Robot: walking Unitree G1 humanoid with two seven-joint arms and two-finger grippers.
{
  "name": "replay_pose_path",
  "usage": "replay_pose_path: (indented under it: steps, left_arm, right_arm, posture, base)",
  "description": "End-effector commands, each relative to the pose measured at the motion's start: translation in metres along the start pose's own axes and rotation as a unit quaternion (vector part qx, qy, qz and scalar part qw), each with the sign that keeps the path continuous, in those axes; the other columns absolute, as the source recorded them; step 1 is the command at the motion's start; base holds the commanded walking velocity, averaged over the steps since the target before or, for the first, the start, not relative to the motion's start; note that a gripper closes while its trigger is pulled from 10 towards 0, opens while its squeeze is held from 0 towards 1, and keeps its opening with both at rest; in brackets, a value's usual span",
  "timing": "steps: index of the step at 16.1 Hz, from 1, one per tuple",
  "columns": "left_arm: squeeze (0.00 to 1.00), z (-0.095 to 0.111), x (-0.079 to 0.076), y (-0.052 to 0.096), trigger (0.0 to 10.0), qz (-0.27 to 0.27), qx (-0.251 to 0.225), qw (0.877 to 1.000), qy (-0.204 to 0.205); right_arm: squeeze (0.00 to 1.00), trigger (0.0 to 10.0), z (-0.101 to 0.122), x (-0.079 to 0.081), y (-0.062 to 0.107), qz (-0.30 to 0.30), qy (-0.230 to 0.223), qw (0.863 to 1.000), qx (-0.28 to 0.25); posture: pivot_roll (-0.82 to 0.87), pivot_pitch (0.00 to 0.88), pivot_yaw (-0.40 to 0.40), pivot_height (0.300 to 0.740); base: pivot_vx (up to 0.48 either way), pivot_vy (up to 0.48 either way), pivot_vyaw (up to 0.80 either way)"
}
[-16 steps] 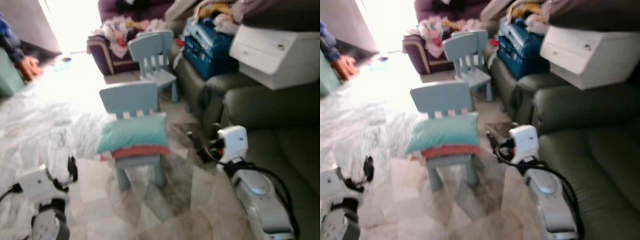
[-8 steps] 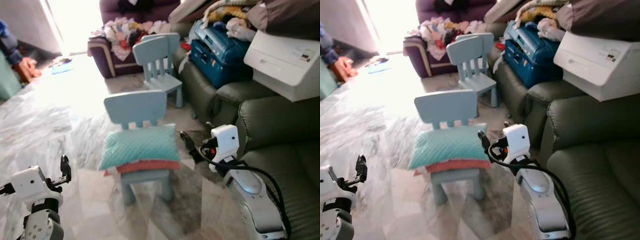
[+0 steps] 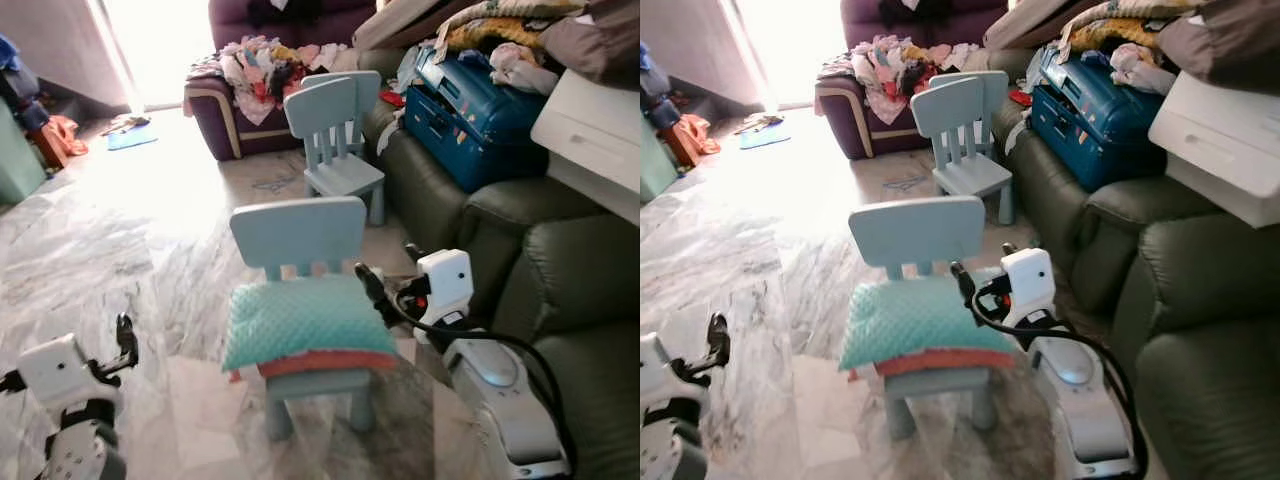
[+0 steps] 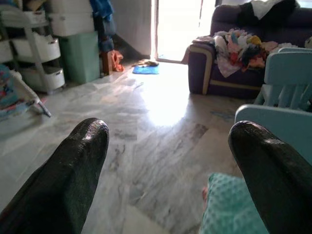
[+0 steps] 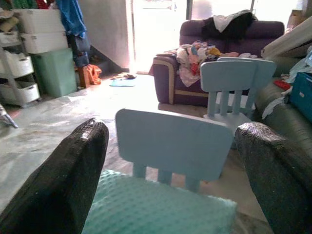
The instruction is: Move the pillow to the sofa
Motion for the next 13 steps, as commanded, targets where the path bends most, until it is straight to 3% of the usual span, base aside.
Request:
replay_pose_path:
  steps: [1, 4, 6, 8, 13]
  left_arm:
    - [0.0, -0.003, -0.001, 0.0, 10.0, 0.003, 0.005, 1.0, -0.011]
    - [0.0, 0.003, -0.006, -0.003, 10.0, -0.016, -0.01, 1.0, -0.016]
    - [0.0, 0.008, -0.005, -0.005, 10.0, -0.019, -0.017, 1.0, 0.001]
    - [0.0, 0.012, -0.002, -0.012, 10.0, -0.01, -0.025, 1.0, -0.009]
    - [0.0, 0.014, -0.018, -0.019, 10.0, -0.065, -0.023, 0.998, 0.009]
  right_arm:
    - [0.0, 10.0, -0.003, -0.005, 0.0, -0.006, 0.002, 1.0, 0.004]
    - [0.0, 10.0, -0.001, -0.011, -0.013, -0.021, 0.004, 1.0, -0.005]
    - [0.0, 10.0, 0.003, -0.013, -0.02, -0.028, 0.002, 1.0, -0.014]
    - [0.0, 10.0, 0.008, -0.013, -0.028, -0.029, 0.002, 0.999, -0.023]
    - [0.0, 10.0, 0.007, -0.01, -0.03, -0.027, 0.001, 0.999, -0.03]
  posture:
    - [-0.14, 0.0, 0.08, 0.74]
    - [-0.12, 0.0, 0.081, 0.74]
    - [-0.12, 0.0, 0.079, 0.74]
    - [-0.12, 0.0, 0.076, 0.74]
    - [-0.12, 0.0, 0.079, 0.74]
  base:
    - [0.0, 0.0, 0.0]
    - [0.0, 0.0, 0.0]
    - [0.0, 0.0, 0.0]
    - [0.0, 0.0, 0.0]
    - [0.066, 0.0, 0.0]
Point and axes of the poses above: a point about 5 cm out from each wrist's last joint towards the gripper, its own y axis pointing back from the gripper into the wrist, its own z axis along the axis of the wrist's last joint, x = y × z, the point moved 3 cm from there along -y, pointing out of the wrist towards the gripper, and after that the axes turned 4 degrees about y, right-handed, at the moved point
